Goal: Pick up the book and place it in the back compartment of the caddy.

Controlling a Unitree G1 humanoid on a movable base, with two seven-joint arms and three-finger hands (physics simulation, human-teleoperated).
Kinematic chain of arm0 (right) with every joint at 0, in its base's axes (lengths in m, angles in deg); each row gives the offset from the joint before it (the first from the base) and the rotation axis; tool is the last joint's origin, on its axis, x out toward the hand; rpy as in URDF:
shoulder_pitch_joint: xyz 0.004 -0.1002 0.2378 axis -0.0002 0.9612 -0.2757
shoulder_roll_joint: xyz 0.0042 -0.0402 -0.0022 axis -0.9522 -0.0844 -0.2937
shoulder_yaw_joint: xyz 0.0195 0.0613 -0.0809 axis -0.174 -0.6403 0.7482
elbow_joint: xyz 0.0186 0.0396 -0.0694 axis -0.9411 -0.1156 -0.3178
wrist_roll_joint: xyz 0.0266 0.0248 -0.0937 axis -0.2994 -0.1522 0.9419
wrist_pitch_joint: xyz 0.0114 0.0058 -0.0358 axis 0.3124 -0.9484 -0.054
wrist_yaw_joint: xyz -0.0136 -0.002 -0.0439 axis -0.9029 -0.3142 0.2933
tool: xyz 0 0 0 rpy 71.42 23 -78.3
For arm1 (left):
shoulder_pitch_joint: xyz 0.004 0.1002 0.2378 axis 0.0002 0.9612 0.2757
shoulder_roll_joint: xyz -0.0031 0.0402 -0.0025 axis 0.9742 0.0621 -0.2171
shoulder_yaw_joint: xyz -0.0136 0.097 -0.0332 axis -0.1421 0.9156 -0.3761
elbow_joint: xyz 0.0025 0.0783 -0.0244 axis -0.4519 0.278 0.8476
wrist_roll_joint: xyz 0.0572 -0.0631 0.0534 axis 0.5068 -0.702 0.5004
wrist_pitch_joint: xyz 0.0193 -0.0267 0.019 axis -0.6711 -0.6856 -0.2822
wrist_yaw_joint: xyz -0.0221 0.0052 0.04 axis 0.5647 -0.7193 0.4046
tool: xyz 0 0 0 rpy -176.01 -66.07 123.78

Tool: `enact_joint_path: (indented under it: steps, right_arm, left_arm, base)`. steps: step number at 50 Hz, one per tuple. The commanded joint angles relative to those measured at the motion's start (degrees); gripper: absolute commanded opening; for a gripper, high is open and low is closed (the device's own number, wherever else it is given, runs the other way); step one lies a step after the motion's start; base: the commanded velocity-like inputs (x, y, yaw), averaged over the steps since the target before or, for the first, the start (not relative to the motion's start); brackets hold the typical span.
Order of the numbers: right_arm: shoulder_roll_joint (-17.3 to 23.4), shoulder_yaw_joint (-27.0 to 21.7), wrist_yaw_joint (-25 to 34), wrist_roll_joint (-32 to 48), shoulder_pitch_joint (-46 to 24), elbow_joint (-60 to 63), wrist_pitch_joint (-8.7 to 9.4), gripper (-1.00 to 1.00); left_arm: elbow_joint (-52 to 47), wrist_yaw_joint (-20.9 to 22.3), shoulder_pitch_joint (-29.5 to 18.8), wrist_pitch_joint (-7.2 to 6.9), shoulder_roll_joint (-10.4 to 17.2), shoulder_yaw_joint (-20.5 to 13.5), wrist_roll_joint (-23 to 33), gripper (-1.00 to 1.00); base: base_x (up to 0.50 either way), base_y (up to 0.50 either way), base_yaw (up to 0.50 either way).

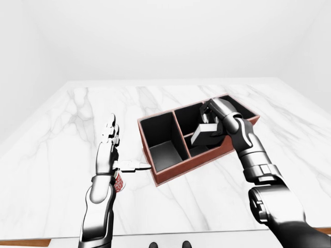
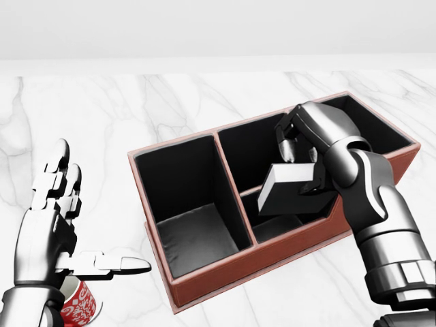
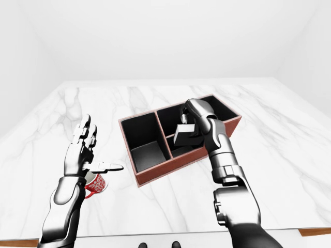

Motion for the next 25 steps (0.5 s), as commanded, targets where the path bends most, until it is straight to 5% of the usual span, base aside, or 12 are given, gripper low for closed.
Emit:
enact_joint_path:
  steps: [1,25]
  right_arm:
    - [-0.2,-0.49,-1.65,0.2,-1.3,-1.08,0.0,-1.0]
    - [-0.79,0.61,-4.65,1.65,-2.74,-7.38,0.0,-1.0]
  left_arm:
    - [-0.11,-0.02,-0.08,0.0,0.0,-0.02,-0.03,1.0]
    - [-0.32,-0.04,-0.05,0.0,0.01,-0.02,-0.03,1.0]
  base:
    - [0.0,0.0,0.0]
    - [0.0,0.0,0.0]
